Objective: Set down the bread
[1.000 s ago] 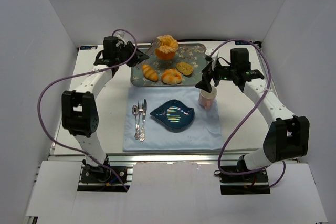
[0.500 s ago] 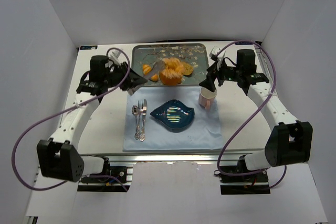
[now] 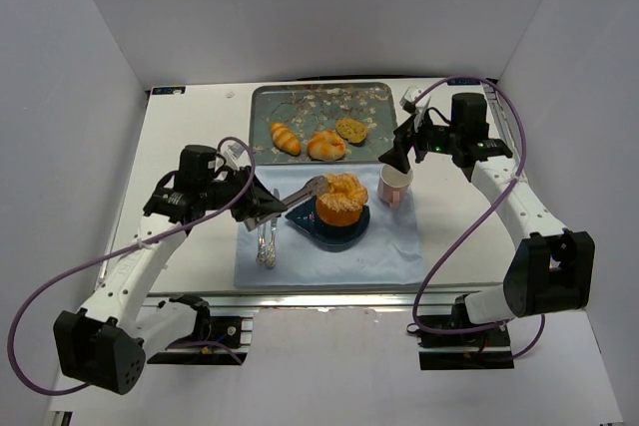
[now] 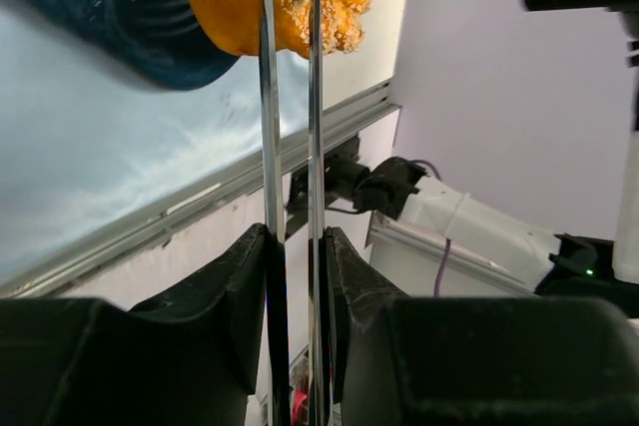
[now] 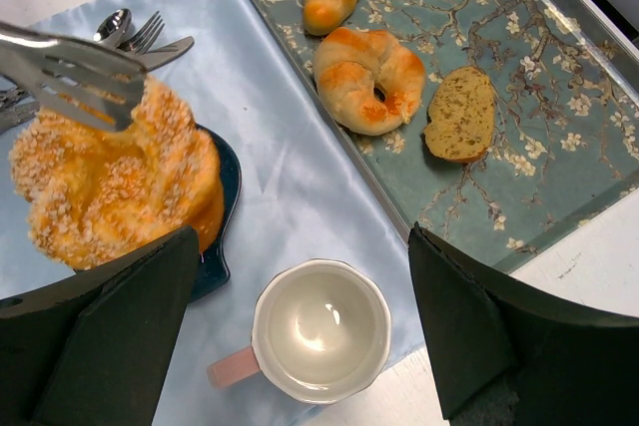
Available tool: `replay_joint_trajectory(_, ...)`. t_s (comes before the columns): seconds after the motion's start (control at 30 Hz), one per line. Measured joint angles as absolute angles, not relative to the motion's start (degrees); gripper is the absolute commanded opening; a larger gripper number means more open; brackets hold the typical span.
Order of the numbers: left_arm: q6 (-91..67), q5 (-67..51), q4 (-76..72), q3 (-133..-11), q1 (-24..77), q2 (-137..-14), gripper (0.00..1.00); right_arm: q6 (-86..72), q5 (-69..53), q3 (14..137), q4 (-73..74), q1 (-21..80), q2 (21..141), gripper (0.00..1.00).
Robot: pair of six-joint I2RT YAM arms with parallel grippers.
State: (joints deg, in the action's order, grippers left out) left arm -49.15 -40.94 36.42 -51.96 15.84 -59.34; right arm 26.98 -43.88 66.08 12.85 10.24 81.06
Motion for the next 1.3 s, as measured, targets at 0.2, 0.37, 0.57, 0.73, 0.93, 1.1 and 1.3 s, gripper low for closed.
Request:
replay_joint_trajectory(0.2, -45.72, -39.11, 40.27, -51.68, 16.19, -60.84, 0.29, 26.14, -43.89, 65.76, 12.05, 10.24, 81.06, 0.89)
replay_joint_trajectory(0.37, -43.51, -37.79, 41.31, -51.36, 16.27, -62.15, 0.52, 25.93, -43.88, 65.67, 11.92, 10.24, 81.06, 0.89)
replay_joint_trajectory(0.57, -41.33, -37.08, 42.97, -51.37, 16.29, -62.3, 0.58, 25.89, -43.9, 65.36, 11.86, 10.24, 81.06, 0.89)
replay_joint_trajectory(0.73, -40.69, -35.75, 44.04, -52.12, 16.29, -62.31, 0.6, 25.89, -43.9, 64.92, 11.86, 10.24, 81.06, 0.89)
replay_joint_trajectory(0.93, -40.06, -33.32, 44.82, -56.8, 16.29, -62.84, 0.6, 25.91, -43.92, 64.85, 11.86, 10.24, 81.06, 0.89)
replay_joint_trajectory(1.1, -39.86, -31.65, 44.97, -60.24, 16.29, -64.34, 0.58, 25.96, -43.92, 64.79, 11.86, 10.24, 81.06, 0.89)
replay_joint_trajectory(1.3, -40.0, -31.45, 44.57, -60.55, 16.19, -65.29, 0.48, 25.98, -43.94, 64.7, 11.86, 10.24, 81.06, 0.89)
